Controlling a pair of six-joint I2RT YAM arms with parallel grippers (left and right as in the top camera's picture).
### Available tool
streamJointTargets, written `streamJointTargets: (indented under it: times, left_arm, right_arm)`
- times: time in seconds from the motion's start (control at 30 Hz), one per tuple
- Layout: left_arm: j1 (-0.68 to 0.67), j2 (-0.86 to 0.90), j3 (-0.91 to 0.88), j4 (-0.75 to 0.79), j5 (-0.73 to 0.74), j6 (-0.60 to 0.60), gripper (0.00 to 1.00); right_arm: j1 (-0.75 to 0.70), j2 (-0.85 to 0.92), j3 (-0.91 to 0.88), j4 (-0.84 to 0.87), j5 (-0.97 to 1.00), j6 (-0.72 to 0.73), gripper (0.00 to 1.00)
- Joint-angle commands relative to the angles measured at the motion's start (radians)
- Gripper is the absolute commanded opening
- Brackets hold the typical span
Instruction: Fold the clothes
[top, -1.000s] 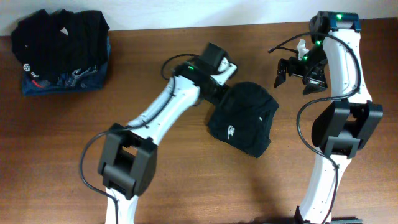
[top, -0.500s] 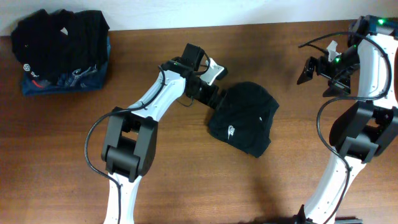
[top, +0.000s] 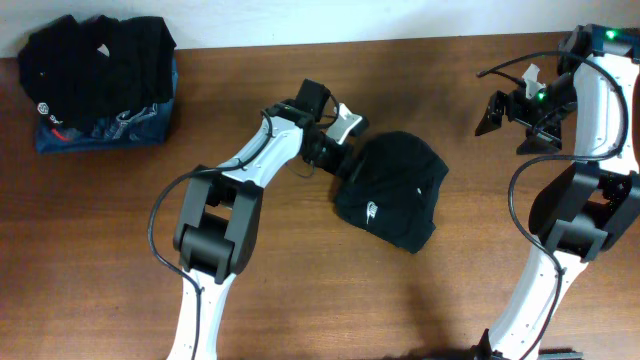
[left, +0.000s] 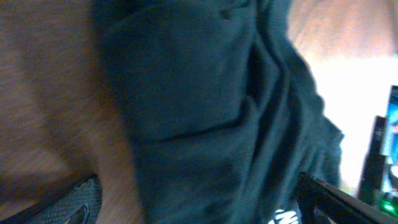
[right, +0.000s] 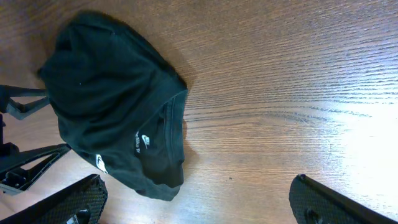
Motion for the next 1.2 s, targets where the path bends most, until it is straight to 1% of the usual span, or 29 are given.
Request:
streamJointTargets:
  times: [0.0, 0.13, 0.17, 0.2, 0.23, 0.27, 0.3, 0.4, 0.43, 0.53, 0.57, 0.6, 0.73, 0.87, 0.93, 1.03, 1.17]
  left_arm:
    - [-0.042, 0.067, 0.000, -0.025, 0.104, -0.018, 0.99]
    - [-0.101, 0.067, 0.000, -0.097, 0.116, -0.017, 0.99]
    - [-0.113, 0.067, 0.000, -0.105, 0.115, -0.017, 0.98]
    - [-0.127, 0.067, 0.000, -0.109, 0.115, -0.017, 0.93]
    - [-0.142, 0.067, 0.000, -0.110, 0.115, -0.018, 0.71]
    - [-0.142, 0.067, 0.000, -0.111, 0.115, -0.018, 0.64]
    - [-0.141, 0.067, 0.000, -0.111, 0.115, -0.021, 0.51]
    - [-0.128, 0.067, 0.000, -0.111, 0.115, -0.025, 0.29]
    - [-0.126, 0.067, 0.000, -0.111, 0.115, -0.025, 0.26]
    - [-0.107, 0.067, 0.000, -0.111, 0.115, -0.025, 0.12]
    - [-0.098, 0.067, 0.000, -0.111, 0.115, -0.025, 0.02]
    - [-0.092, 0.067, 0.000, -0.111, 0.115, -0.025, 0.01]
    - [-0.087, 0.066, 0.002, -0.111, 0.105, -0.025, 0.01]
    - [-0.053, 0.066, 0.061, -0.158, 0.014, -0.024, 0.01]
    - [-0.035, 0.066, 0.106, -0.191, -0.059, -0.024, 0.01]
    - [0.005, 0.066, 0.232, -0.264, -0.268, 0.008, 0.01]
    - [0.057, 0.066, 0.347, -0.295, -0.419, 0.038, 0.01]
  right_arm:
    - [0.005, -0.007, -0.004, -0.005, -0.021, -0.014, 0.99]
    - [0.005, -0.007, -0.004, -0.004, -0.021, -0.014, 0.99]
    - [0.005, -0.007, -0.004, -0.004, -0.021, -0.014, 0.99]
    - [0.005, -0.007, -0.004, -0.004, -0.021, -0.014, 0.99]
    - [0.005, -0.007, -0.004, -0.004, -0.021, -0.014, 0.99]
    - [0.005, -0.007, -0.004, -0.004, -0.021, -0.014, 0.99]
    - [0.005, -0.007, -0.004, -0.005, -0.021, -0.014, 0.99]
    - [0.005, -0.007, -0.004, -0.005, -0.021, -0.014, 0.99]
    - [0.005, -0.007, -0.004, -0.005, -0.021, -0.014, 0.99]
    - [0.005, -0.007, -0.004, -0.005, -0.021, -0.014, 0.99]
    - [0.005, -0.007, -0.004, -0.005, -0.021, -0.014, 0.99]
    - [0.005, -0.007, -0.004, -0.005, -0.021, -0.014, 0.99]
    - [0.005, -0.007, -0.004, -0.005, -0.021, -0.014, 0.99]
    - [0.005, -0.007, -0.004, -0.005, -0.021, -0.014, 0.99]
    - [0.005, -0.007, -0.005, -0.005, -0.021, -0.013, 0.99]
    - [0.006, -0.007, -0.012, -0.005, -0.025, -0.013, 0.99]
    - [0.006, -0.007, -0.038, -0.002, -0.024, -0.014, 0.99]
